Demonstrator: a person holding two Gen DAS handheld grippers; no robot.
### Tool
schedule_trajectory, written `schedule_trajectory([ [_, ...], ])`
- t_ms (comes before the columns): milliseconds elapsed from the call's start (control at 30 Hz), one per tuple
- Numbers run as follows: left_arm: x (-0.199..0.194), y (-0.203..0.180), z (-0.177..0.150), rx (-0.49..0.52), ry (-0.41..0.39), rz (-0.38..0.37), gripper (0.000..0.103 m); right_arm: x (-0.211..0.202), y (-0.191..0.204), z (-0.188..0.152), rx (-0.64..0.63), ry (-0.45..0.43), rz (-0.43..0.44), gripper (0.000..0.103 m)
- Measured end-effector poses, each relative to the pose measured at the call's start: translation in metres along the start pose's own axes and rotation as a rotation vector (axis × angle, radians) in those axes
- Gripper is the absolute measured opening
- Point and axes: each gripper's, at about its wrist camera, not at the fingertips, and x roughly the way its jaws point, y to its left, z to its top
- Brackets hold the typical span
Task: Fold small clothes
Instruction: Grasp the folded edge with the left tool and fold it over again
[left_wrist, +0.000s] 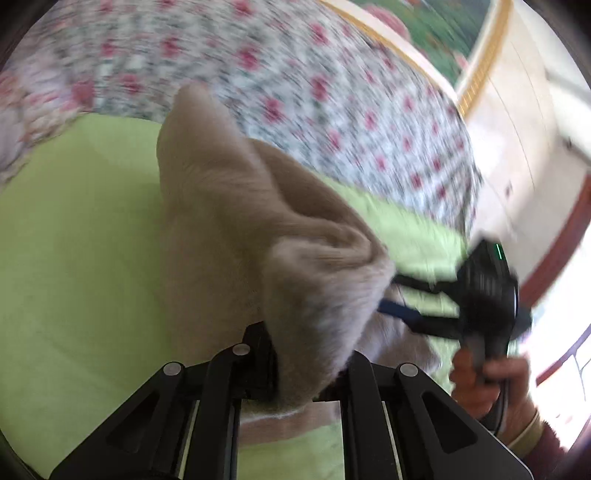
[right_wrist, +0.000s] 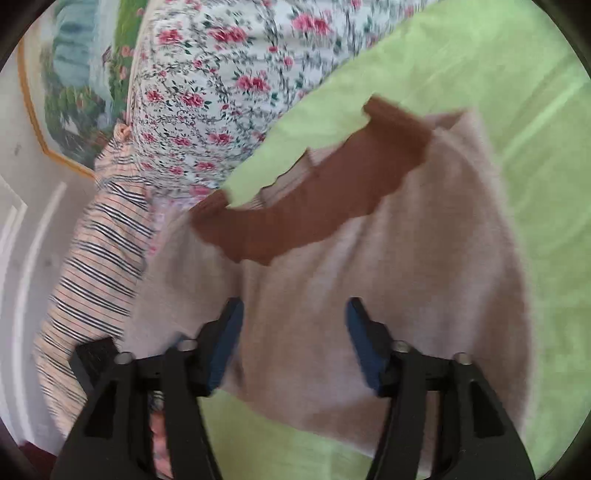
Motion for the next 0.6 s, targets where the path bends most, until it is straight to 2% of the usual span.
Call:
schedule_trajectory([
  [33,0.009,-0.005,-0.004,0.01,0.015,-0.004,0.009,0.008,0.0,0.003,0.013,0.021,0.028,0.079],
  [100,0.027,-0.012,-0.01,0.021,0.054,-0.016,0.009,0.03,0.001,0.01,0.04,0.069,0.075,0.08],
  [267,0.036,-0.022,-0.019,0.049,0.078,-0.028,0.009,0.086,0.018,0.034,-0.001,0.141,0.056,0.08],
  [300,0.038,-0.024,-0.019,0.056,0.081,-0.026,0.009,0.092,0.02,0.039,-0.013,0.143,0.048,0.076],
  [333,0.039,-0.025,-0.018,0.06,0.083,-0.023,0.009,0.098,0.023,0.047,-0.029,0.138,0.027,0.062],
  [367,0.04,-0.025,-0.017,0.064,0.084,-0.019,0.009,0.104,0.028,0.055,-0.047,0.129,-0.002,0.054],
  [400,0.039,-0.026,-0.016,0.074,0.085,-0.014,0.009,0.105,0.031,0.059,-0.061,0.124,-0.02,0.032],
  [433,0.037,-0.026,-0.016,0.081,0.084,-0.011,0.009,0.102,0.035,0.064,-0.078,0.121,-0.026,0.016],
  [600,0.033,-0.055,-0.004,0.106,0.062,-0.083,0.009,0.042,0.065,0.066,-0.267,0.034,-0.073,0.016],
])
